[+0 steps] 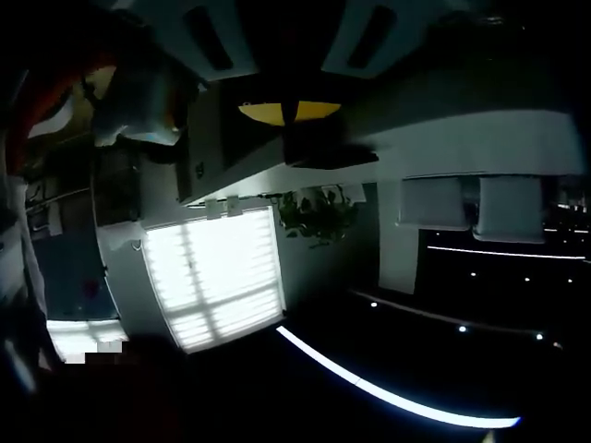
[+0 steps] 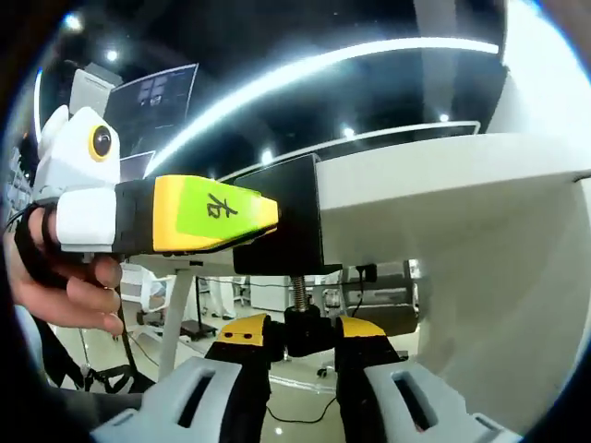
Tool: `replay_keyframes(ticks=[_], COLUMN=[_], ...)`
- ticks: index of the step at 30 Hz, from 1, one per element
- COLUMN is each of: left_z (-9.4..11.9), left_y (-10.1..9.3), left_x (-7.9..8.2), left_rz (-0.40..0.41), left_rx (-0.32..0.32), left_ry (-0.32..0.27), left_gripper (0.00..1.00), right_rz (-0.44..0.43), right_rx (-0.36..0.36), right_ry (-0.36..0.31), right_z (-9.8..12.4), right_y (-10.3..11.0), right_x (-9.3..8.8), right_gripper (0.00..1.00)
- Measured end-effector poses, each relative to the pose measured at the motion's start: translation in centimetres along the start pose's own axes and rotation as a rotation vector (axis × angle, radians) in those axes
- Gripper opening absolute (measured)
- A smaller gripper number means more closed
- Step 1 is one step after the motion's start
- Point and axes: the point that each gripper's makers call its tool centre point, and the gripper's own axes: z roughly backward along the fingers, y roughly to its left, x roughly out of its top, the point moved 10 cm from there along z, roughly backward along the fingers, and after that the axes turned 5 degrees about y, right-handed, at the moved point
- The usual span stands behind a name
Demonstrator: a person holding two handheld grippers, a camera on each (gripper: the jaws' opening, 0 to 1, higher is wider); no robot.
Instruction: Clamp the fixed fixture on the desktop, loosen the retaining clip, secure it to the edge of the desk, and tighten the retaining clip.
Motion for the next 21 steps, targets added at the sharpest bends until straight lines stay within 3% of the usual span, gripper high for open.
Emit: replay_keyframes(ticks=[6, 10, 15, 18, 21], left_z=[0.0, 0.0, -0.1, -0.1, -0.1], left_y=[0.0, 0.0, 0.0, 0.0, 0.0], left_x=[0.0, 0.0, -0.1, -0.1, 0.0], left_rz=[0.015, 0.012, 0.012, 0.012, 0.008], left_rx=[0.001, 0.002, 0.0, 0.0, 0.0], left_ry=[-0.002, -0.001, -0.003, -0.002, 0.0], left_gripper=[0.01, 0.01, 0.01, 0.01, 0.01], right_rz=[-0.04, -0.028, -0.012, 0.013, -0.047], right_rx=[0.157, 0.186, 0.182, 0.145, 0.108], right_ry=[0.026, 0.03, 0.033, 0.044, 0.029], right_z=[-0.6, -0.7, -0.6, -0.5, 0.2], right_y=[-1.1, -1.4, -1.2, -0.7, 0.0], right_x=[-0.2, -0.2, -0.4, -0.5, -0.5], right_gripper=[0.26, 0.26, 0.26, 0.27, 0.34])
